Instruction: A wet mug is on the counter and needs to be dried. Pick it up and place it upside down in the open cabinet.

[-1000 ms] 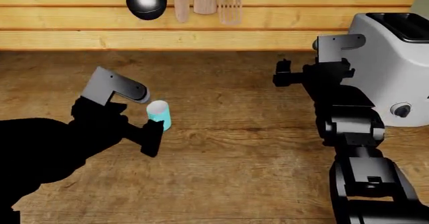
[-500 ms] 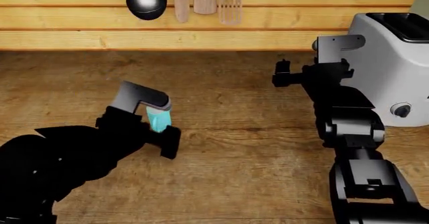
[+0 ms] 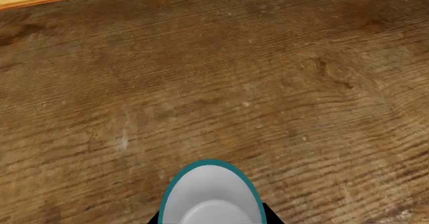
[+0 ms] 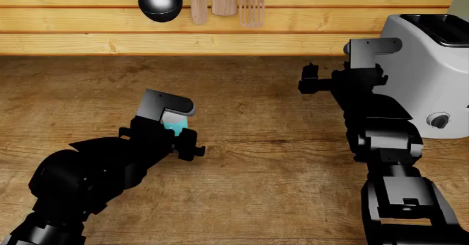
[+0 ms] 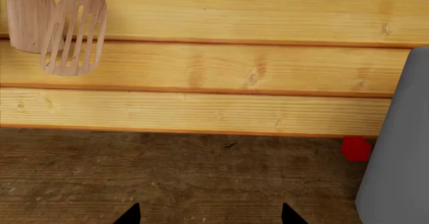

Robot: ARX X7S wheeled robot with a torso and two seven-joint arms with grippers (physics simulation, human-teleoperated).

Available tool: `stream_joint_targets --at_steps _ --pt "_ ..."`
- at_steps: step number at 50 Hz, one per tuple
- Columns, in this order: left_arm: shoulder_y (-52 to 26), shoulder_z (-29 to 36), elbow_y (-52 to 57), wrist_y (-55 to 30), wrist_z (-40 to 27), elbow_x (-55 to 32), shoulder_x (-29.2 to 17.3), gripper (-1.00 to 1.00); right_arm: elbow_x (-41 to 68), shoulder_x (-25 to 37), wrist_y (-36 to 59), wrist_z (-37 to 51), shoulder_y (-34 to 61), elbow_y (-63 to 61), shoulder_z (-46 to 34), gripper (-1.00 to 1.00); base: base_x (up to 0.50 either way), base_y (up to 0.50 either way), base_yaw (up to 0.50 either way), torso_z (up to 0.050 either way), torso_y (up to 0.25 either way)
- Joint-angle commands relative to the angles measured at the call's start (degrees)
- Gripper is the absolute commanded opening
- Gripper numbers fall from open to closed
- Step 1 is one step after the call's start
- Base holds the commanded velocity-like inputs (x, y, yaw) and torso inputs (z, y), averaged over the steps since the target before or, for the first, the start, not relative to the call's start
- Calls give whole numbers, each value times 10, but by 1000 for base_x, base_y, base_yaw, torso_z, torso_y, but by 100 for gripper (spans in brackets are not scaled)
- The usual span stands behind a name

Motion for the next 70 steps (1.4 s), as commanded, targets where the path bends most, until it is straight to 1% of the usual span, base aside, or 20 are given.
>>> stream_joint_targets --at_steps 1,5,10,13,15,19,26,30,34,36,39,46,47,48,52,55,59,64,67,70 --pt "26 25 -21 26 14 26 1 -100 6 2 13 5 -4 -24 4 100 0 0 0 0 0" --pt "24 -22 58 3 -9 -13 -14 -100 15 6 53 9 -20 -93 7 100 0 0 0 0 0" --pt "-60 -151 160 -91 -75 -125 -22 -100 29 24 151 11 -47 -247 6 100 0 0 0 0 0" --pt "-103 -184 176 -118 -96 -156 -21 -100 36 36 194 13 -52 -307 8 100 0 0 0 0 0" --pt "-120 -186 185 -111 -97 -153 -24 -100 42 44 225 15 -52 -346 11 100 0 0 0 0 0" --pt "-118 -150 189 -40 -62 -95 -40 -100 58 61 299 13 -50 -439 13 100 0 0 0 0 0" --pt "-116 -112 169 21 -24 -44 -53 -100 128 115 512 -25 17 -638 20 100 0 0 0 0 0" --pt "-112 -100 159 36 -17 -29 -55 -100 234 115 710 -51 136 -673 162 100 0 0 0 0 0" --pt "-113 -92 149 50 -13 -16 -54 -100 577 249 711 272 167 -561 179 100 0 0 0 0 0" --pt "-113 -89 147 53 -13 -12 -53 -100 749 281 707 363 172 -531 159 100 0 0 0 0 0" --pt "-113 -84 146 59 -13 -8 -51 -100 995 311 690 433 167 -516 128 100 0 0 0 0 0" --pt "-107 -65 135 84 -2 12 -49 -100 1049 321 673 447 135 -527 106 100 0 0 0 0 0" --pt "-102 -55 137 104 7 25 -51 -100 1050 322 672 445 131 -529 105 100 0 0 0 0 0" --pt "-91 -30 141 157 17 68 -58 -100 1052 323 671 445 128 -531 104 100 0 0 0 0 0" --pt "-53 67 96 430 15 281 -78 -100 1047 319 668 440 122 -538 98 100 0 0 0 0 0" --pt "-55 96 40 538 -9 366 -77 -100 1040 317 665 435 119 -542 96 100 0 0 0 0 0" --pt "-84 128 -86 676 -69 472 -63 -100 1048 323 661 435 120 -544 90 100 0 0 0 0 0" --pt "-140 171 -240 826 -199 619 -48 -100 1041 320 657 428 119 -549 84 100 0 0 0 0 0" --pt "-183 212 -347 894 -324 734 -35 -100 1044 322 654 427 123 -550 80 100 0 0 0 0 0" --pt "-223 257 -420 909 -470 858 -23 -100 1044 325 652 424 126 -550 76 100 0 0 0 0 0"
